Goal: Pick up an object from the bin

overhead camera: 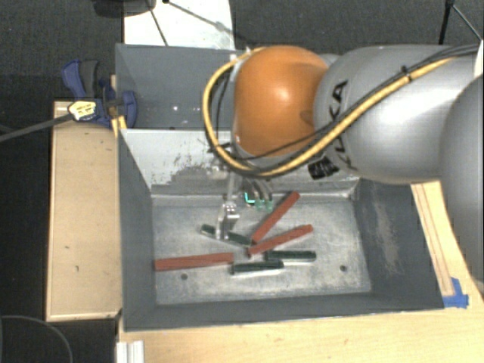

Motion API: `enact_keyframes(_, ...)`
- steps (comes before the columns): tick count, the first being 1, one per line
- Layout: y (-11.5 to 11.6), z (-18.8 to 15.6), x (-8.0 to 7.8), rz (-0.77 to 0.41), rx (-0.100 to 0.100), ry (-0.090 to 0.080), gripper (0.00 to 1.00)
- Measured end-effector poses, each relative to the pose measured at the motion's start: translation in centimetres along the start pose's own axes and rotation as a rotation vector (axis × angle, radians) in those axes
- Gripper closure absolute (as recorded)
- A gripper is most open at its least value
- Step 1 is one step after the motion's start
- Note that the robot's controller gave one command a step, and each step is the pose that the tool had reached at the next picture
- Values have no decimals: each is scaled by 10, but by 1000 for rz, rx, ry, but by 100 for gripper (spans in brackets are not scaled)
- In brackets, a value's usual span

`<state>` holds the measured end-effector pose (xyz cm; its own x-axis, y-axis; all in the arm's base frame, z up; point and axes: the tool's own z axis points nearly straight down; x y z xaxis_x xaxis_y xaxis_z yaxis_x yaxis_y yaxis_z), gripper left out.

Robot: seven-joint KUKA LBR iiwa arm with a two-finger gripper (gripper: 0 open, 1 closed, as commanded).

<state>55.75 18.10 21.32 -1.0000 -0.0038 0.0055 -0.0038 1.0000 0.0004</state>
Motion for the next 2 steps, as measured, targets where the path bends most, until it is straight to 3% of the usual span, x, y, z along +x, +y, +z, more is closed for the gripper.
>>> enact_keyframes(1,-1,-5,-2,4,-1,-8,0)
enact_keyframes(2,5,48,6,-52,-2,-14,0)
